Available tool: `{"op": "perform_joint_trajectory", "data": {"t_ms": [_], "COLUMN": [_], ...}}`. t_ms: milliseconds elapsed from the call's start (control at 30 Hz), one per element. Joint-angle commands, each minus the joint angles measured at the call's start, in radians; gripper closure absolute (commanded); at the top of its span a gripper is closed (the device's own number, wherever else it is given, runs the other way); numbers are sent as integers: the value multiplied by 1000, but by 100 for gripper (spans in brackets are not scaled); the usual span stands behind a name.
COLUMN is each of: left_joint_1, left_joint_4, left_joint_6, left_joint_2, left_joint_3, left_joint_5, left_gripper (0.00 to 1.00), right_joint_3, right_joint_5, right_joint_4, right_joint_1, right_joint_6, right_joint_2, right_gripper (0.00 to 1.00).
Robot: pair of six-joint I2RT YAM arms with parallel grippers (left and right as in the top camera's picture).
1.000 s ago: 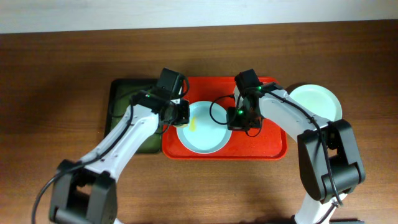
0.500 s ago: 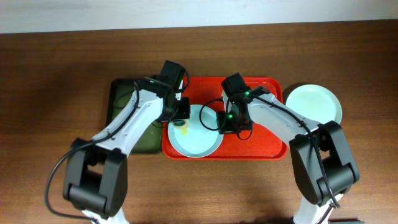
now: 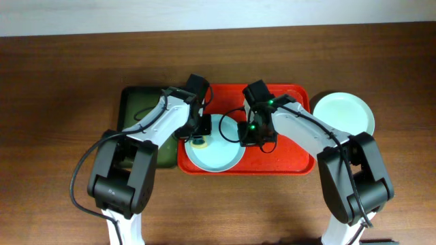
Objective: Clean dirty plates on tray and stack at the side
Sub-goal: 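Scrub the blue plate with the sponge in the left gripper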
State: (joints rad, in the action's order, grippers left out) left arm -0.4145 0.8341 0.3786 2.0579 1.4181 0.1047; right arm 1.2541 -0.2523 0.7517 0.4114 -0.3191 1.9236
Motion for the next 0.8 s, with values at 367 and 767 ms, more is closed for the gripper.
{"op": "perform_joint_trajectory", "data": {"t_ms": [367, 767], "left_joint_1": [15, 37], "left_joint_4": [41, 139], "left_joint_6": [-146, -103], "left_joint_2": [-94, -305], "left_joint_3": [42, -40], "left_joint_5": [282, 10], "left_gripper": [100, 100], "right_joint_3": [-8, -14], "right_joint_5": [21, 28], "right_joint_4": [0, 53], "right_joint_1": [6, 8], "right_joint_6": [-3, -14], "right_joint_2": [14, 14], "right_gripper": [96, 73]}}
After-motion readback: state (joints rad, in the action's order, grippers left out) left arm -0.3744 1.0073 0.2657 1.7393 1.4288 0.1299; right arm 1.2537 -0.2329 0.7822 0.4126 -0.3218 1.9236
